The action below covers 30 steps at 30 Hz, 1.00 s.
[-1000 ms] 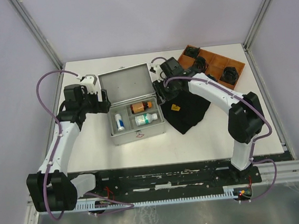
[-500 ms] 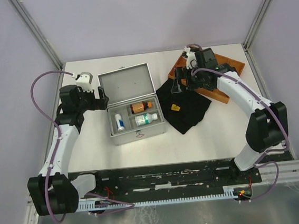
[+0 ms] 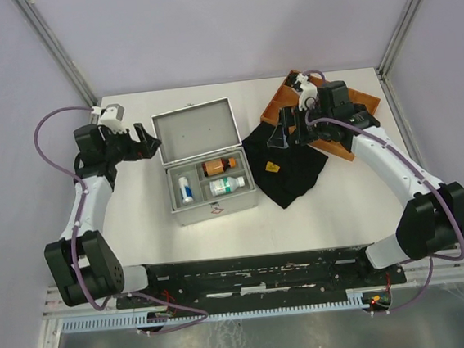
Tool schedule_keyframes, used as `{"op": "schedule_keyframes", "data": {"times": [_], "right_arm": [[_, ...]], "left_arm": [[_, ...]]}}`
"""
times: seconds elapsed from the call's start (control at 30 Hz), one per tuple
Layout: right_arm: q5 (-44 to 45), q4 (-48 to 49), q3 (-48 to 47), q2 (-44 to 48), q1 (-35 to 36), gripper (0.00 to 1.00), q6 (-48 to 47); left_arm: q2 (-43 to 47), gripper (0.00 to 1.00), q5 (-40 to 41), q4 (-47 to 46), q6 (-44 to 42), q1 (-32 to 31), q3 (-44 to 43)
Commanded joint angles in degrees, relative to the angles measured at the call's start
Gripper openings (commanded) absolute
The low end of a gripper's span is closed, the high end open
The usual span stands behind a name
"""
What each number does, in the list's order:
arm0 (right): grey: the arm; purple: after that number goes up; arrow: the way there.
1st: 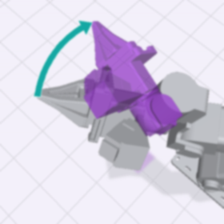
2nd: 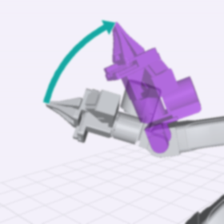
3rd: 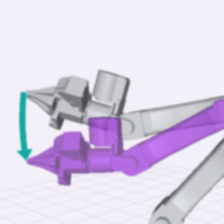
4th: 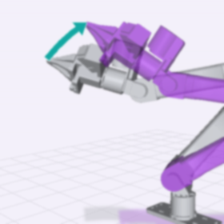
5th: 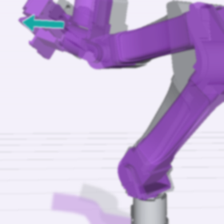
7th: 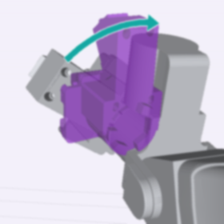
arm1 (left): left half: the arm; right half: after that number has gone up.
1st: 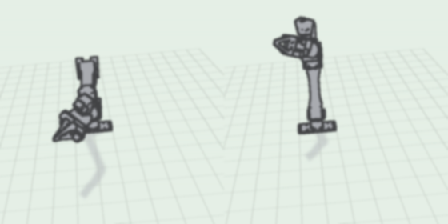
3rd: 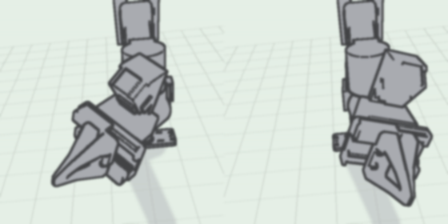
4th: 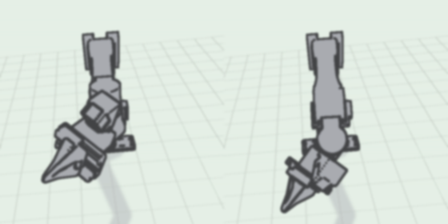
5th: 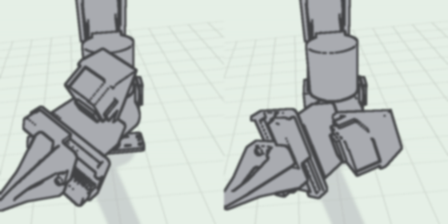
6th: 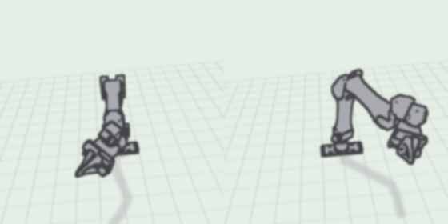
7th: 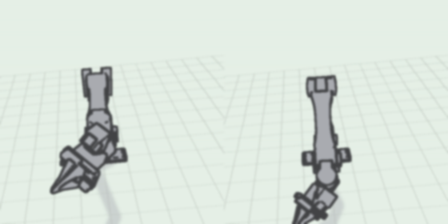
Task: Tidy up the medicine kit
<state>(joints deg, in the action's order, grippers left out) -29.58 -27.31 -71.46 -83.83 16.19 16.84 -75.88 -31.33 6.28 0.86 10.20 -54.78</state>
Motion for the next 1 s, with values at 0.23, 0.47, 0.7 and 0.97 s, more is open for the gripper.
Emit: {"op": "schedule_keyframes", "data": {"times": [0.23, 0.47, 0.7, 0.97], "right_arm": [[-5.1, 4.3, 1.2, 2.6, -2.8, 0.98, -0.1], [-6.6, 4.7, 1.5, 2.4, -4.1, 0.98, 0.5], [-7.2, 4.7, 1.5, 2.0, -4.5, 0.98, 0.5], [-7.9, 4.7, 1.7, 0.6, -4.9, 0.97, 0.7]], "left_arm": [[-10.9, 1.0, -14.2, -9.8, 8.7, 1.4, -7.6], [-20.6, 1.0, -21.4, -13.1, 14.2, 1.4, -12.2], [-23.3, 0.99, -27.3, -15.4, 15.5, 1.0, -12.3], [-20.3, 0.97, -32.4, -15.9, 13.7, 0.8, -10.1]]}}
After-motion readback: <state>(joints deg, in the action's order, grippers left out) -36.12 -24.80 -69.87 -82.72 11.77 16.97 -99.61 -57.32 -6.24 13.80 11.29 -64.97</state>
